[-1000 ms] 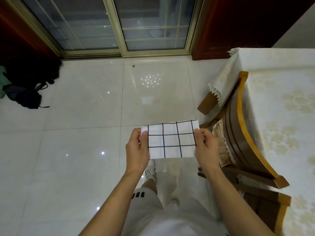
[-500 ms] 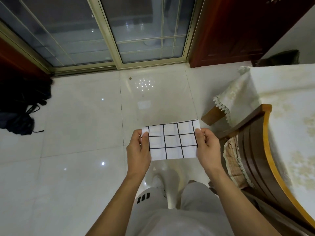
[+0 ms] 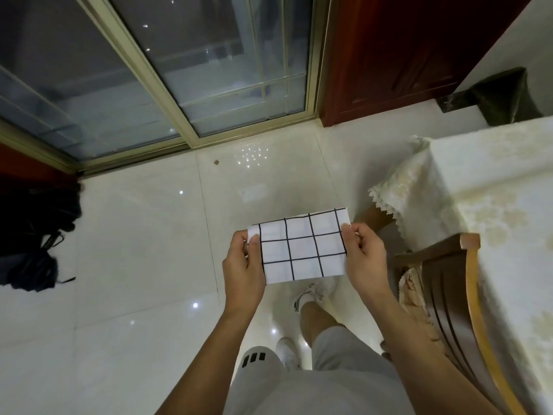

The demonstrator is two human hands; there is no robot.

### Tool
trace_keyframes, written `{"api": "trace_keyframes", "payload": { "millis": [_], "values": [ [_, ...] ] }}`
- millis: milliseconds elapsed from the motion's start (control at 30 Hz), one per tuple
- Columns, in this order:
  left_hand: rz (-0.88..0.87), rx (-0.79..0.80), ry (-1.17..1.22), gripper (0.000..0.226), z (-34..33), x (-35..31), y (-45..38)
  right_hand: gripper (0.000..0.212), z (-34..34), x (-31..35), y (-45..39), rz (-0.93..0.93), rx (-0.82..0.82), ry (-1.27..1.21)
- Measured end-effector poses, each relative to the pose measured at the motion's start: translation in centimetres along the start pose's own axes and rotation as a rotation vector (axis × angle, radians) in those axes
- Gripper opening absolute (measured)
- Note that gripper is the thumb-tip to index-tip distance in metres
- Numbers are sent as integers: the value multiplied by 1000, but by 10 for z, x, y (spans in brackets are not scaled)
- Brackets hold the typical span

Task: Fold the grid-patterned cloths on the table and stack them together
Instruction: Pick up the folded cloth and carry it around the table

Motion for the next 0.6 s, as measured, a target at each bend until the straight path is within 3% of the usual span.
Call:
{"api": "trace_keyframes", "payload": {
  "millis": [333, 600],
  "values": [
    [-70, 45, -79, 15, -109, -62, -87, 28, 55, 7, -128, -38, -95, 7],
    [-152, 174, -163, 12, -180, -99, -124, 29, 103, 7, -174, -56, -223, -36]
  ]
}}
Point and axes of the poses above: each hand's wrist, its own y-axis away from the middle knuckle, its own z-axis out of the back of the hand, x = y × z, the point moved 4 cm from there along -y, towards the middle knuckle, and after that the axes turned 3 degrees about y, right-handed, at the moved point
